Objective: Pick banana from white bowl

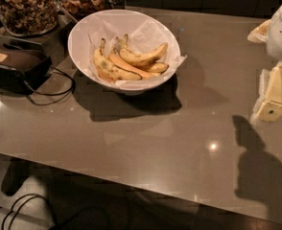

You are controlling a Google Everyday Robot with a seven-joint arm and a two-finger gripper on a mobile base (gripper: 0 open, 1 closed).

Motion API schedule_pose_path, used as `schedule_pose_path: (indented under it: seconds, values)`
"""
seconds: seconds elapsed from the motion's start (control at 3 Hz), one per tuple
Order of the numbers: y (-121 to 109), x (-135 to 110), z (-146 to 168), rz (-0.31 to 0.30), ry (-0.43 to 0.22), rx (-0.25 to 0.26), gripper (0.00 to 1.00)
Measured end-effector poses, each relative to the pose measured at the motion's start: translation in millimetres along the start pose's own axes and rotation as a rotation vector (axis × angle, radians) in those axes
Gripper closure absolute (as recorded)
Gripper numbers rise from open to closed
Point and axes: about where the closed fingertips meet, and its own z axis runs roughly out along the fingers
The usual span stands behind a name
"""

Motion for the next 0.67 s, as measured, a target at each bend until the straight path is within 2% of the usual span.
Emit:
schedule_pose_path:
  seconds: [0.33,0.67]
  values:
    - [0,0,0,0.0,0.0,0.0,0.0]
    - [-14,-11,0,0.013,0.034,-0.016,0.0]
